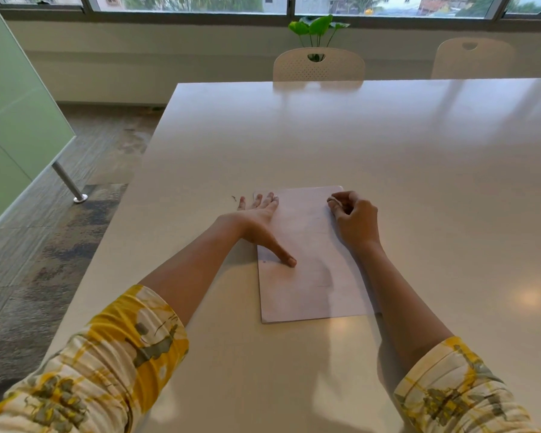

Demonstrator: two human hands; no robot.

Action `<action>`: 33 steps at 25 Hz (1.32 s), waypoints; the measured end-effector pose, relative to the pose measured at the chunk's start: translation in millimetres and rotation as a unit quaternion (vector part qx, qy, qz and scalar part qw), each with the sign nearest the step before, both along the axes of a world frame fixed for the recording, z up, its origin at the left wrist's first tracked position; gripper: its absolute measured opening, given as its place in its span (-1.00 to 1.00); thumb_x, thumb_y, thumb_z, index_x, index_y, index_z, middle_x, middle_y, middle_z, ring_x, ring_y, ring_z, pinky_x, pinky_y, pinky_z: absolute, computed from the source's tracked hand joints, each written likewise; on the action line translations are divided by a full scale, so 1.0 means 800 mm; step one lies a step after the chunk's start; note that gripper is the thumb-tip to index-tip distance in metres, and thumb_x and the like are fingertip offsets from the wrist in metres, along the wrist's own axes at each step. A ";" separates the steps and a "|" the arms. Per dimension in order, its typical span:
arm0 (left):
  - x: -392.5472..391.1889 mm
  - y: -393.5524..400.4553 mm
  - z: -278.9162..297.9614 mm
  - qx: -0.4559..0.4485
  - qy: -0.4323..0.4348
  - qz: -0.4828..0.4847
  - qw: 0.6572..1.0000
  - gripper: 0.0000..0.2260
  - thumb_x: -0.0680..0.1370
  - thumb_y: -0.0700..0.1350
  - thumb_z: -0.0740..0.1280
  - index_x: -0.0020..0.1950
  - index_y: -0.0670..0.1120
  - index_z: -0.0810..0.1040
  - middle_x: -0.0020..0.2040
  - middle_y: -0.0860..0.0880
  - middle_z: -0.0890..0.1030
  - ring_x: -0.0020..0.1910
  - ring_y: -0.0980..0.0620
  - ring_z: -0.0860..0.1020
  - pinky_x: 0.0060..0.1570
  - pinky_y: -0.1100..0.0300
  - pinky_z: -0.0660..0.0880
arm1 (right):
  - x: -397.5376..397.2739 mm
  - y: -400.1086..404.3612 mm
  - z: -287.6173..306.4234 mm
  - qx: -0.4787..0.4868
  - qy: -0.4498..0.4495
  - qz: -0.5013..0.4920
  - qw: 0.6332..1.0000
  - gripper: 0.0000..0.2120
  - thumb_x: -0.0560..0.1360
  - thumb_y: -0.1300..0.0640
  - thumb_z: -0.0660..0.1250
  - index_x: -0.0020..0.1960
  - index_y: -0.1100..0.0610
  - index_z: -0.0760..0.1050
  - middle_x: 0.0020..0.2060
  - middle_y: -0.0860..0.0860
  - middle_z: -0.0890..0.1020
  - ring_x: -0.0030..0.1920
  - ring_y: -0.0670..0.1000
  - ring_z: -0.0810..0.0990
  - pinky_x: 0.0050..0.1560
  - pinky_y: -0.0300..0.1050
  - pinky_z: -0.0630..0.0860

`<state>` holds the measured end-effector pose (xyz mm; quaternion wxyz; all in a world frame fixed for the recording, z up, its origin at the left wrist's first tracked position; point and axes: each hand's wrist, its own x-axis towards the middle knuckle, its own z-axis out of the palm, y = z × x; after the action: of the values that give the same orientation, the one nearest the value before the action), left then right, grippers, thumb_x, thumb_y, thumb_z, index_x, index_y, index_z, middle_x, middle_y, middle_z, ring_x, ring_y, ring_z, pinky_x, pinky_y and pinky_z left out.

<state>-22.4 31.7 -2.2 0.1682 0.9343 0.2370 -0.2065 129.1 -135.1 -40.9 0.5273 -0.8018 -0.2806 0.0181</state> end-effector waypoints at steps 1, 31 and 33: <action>-0.001 0.003 0.000 0.001 0.006 0.004 1.000 0.46 0.04 0.55 0.47 0.60 -0.03 -0.36 0.59 0.05 -0.38 0.52 0.05 -0.43 0.41 -0.07 -0.51 | 0.001 0.000 0.000 -0.002 -0.004 0.001 1.000 -0.90 0.54 0.16 0.40 0.04 0.10 0.65 -0.21 -0.12 0.65 -0.19 -0.21 0.59 -0.17 -0.61 0.39; 0.000 -0.002 0.013 0.046 0.099 0.007 0.994 0.54 -0.08 0.66 0.31 0.53 -0.06 -0.49 0.54 0.01 -0.48 0.52 0.00 -0.45 0.31 -0.37 -0.50 | -0.040 0.003 0.041 -0.165 -0.023 -0.180 0.969 -0.87 0.38 0.20 0.37 -0.20 0.25 0.68 -0.25 0.22 0.69 -0.15 0.24 0.66 -0.13 -0.08 0.52; 0.000 -0.003 0.011 0.053 0.093 0.004 0.994 0.51 -0.02 0.67 0.30 0.54 -0.08 -0.47 0.56 0.00 -0.46 0.53 0.00 -0.44 0.34 -0.39 -0.48 | -0.086 0.038 0.037 -0.146 -0.036 -0.066 0.986 -0.88 0.38 0.18 0.39 -0.19 0.20 0.69 -0.29 0.13 0.70 -0.22 0.11 0.68 -0.14 -0.12 0.54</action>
<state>-22.5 29.7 7.0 0.0965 0.9179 0.2656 -0.2788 60.1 -104.7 -11.7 0.3940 -0.8871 -0.2406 -0.0050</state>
